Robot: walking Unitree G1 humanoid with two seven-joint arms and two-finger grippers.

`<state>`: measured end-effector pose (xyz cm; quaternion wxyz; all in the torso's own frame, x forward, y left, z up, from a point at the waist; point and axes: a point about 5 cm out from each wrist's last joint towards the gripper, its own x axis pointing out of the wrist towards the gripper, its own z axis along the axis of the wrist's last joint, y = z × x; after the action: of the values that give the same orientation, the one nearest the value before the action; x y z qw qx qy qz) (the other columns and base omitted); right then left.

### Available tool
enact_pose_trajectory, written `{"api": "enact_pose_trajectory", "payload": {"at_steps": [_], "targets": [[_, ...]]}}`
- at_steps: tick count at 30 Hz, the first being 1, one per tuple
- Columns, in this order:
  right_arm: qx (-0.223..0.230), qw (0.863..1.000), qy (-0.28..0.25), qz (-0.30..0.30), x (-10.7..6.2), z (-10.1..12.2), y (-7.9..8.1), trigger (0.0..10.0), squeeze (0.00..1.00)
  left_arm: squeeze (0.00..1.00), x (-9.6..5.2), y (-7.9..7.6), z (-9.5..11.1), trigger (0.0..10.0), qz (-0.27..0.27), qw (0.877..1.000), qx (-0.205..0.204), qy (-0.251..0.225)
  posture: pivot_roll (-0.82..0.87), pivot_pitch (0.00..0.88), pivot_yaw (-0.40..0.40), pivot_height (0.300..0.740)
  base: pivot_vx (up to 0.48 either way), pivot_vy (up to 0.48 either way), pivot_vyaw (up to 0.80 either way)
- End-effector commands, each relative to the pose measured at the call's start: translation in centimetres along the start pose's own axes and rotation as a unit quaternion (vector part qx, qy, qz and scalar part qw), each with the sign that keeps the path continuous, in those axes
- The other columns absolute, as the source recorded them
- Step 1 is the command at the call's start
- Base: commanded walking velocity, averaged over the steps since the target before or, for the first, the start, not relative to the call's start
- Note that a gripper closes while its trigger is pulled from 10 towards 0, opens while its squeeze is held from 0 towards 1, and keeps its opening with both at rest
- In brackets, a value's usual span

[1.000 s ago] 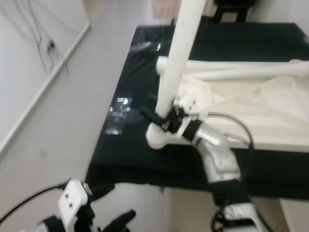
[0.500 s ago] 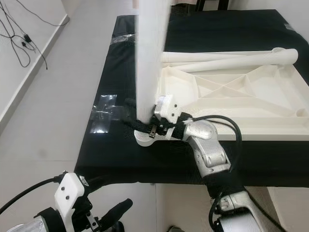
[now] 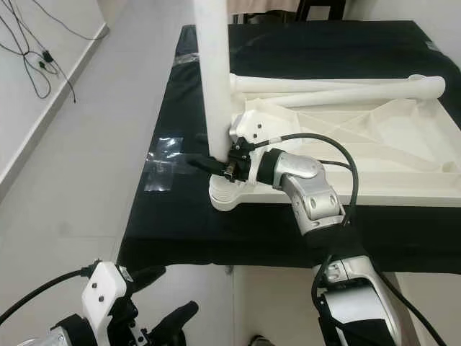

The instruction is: Building children table

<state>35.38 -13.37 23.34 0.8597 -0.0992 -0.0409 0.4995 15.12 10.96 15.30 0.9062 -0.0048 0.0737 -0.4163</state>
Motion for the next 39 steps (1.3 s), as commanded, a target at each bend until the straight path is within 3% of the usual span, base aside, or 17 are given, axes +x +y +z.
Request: {"api": "enact_pose_trajectory", "payload": {"at_steps": [1, 10, 14, 20, 21, 22, 23, 24, 25, 27, 28, 29, 33, 35, 37, 39], "targets": [[0.078, 0.991, 0.104, -0.028, -0.9, -5.9, 0.7, 10.0, 0.00, 0.00, -0.2, -0.3, -0.1, 10.0, -0.004, 1.000, -0.003, 0.007, 0.07, 0.254, 0.049, 0.740, 0.000, 0.000, 0.00], [0.101, 0.991, 0.079, -0.042, -0.9, -6.6, 1.0, 10.0, 0.00, 0.00, -0.3, -0.3, -0.1, 10.0, -0.004, 1.000, -0.003, 0.007, 0.07, 0.257, 0.050, 0.740, 0.000, 0.000, 0.00], [0.090, 0.993, 0.065, -0.047, -1.0, -6.7, 1.5, 10.0, 0.00, 0.00, -0.3, -0.3, 0.0, 10.0, -0.003, 1.000, -0.002, 0.007, 0.07, 0.261, 0.051, 0.740, 0.000, 0.000, 0.00], [0.073, 0.990, 0.089, -0.086, -1.4, -7.4, 2.4, 10.0, 0.00, 0.00, -0.2, -0.2, -0.1, 10.0, -0.002, 1.000, -0.001, 0.007, 0.06, 0.265, 0.039, 0.740, 0.000, 0.000, 0.00], [0.059, 0.980, 0.134, -0.138, -1.7, -8.0, 2.7, 10.0, 0.00, 0.00, -0.2, -0.2, -0.1, 10.0, -0.001, 1.000, -0.001, 0.007, 0.07, 0.263, 0.020, 0.740, 0.000, 0.000, 0.00], [0.073, 0.947, 0.165, -0.265, -2.1, -8.3, 3.4, 10.0, 0.00, 0.00, -0.3, -0.2, -0.3, 10.0, 0.003, 1.000, 0.001, 0.009, 0.05, 0.251, -0.002, 0.740, 0.000, 0.000, 0.00], [0.073, 0.947, 0.165, -0.265, -2.1, -8.3, 3.4, 10.0, 0.00, 0.00, -0.3, -0.2, -0.3, 10.0, 0.003, 1.000, 0.001, 0.009, 0.05, 0.251, -0.002, 0.740, 0.000, 0.000, 0.00], [0.098, 0.921, 0.179, -0.333, -2.0, -8.2, 5.9, 10.0, 0.00, 0.00, -0.3, -0.2, -0.5, 10.0, 0.008, 1.000, 0.004, 0.010, 0.06, 0.234, -0.006, 0.740, 0.000, 0.000, 0.00], [0.098, 0.921, 0.179, -0.333, -2.0, -8.2, 5.9, 10.0, 0.00, 0.00, -0.3, -0.2, -0.5, 10.0, 0.008, 1.000, 0.004, 0.010, 0.06, 0.234, -0.006, 0.740, 0.000, 0.000, 0.00], [0.162, 0.884, 0.161, -0.409, -1.4, -7.6, 9.3, 10.0, 0.00, 0.00, -0.2, 0.0, -0.7, 10.0, 0.019, 1.000, 0.006, 0.012, 0.06, 0.220, 0.006, 0.740, 0.000, 0.000, 0.00], [0.162, 0.884, 0.161, -0.409, -1.4, -7.6, 9.3, 10.0, 0.00, 0.00, -0.2, 0.0, -0.7, 10.0, 0.019, 1.000, 0.006, 0.012, 0.06, 0.220, 0.006, 0.740, 0.000, 0.000, 0.00], [0.187, 0.879, 0.135, -0.416, -0.1, -7.4, 10.4, 10.0, 0.00, 0.00, 0.0, 0.5, -0.7, 10.0, 0.035, 0.999, 0.002, 0.010, 0.06, 0.195, 0.015, 0.740, 0.000, 0.000, 0.00], [0.211, 0.873, 0.082, -0.432, 1.9, -6.9, 10.6, 10.0, 0.00, 0.00, 0.2, 1.8, -0.7, 10.0, 0.071, 0.997, -0.007, 0.002, 0.07, 0.169, 0.013, 0.740, 0.000, 0.000, 0.00], [0.217, 0.869, 0.070, -0.438, 2.7, -7.8, 10.0, 10.0, 0.00, 0.00, 0.2, 3.8, -0.4, 10.0, 0.110, 0.994, 0.024, -0.002, 0.08, 0.131, 0.006, 0.740, 0.000, 0.000, 0.00], [0.244, 0.855, 0.047, -0.455, 2.9, -8.7, 9.5, 10.0, 0.00, 0.00, 0.3, 5.7, 0.4, 10.0, 0.137, 0.989, 0.060, -0.010, 0.08, 0.108, 0.007, 0.740, 0.000, 0.000, 0.00], [0.254, 0.847, 0.037, -0.466, 2.9, -8.8, 9.3, 10.0, 0.00, 0.00, 0.5, 6.8, 1.1, 10.0, 0.152, 0.986, 0.071, -0.022, 0.09, 0.097, 0.011, 0.740, 0.000, 0.000, 0.00]]}}
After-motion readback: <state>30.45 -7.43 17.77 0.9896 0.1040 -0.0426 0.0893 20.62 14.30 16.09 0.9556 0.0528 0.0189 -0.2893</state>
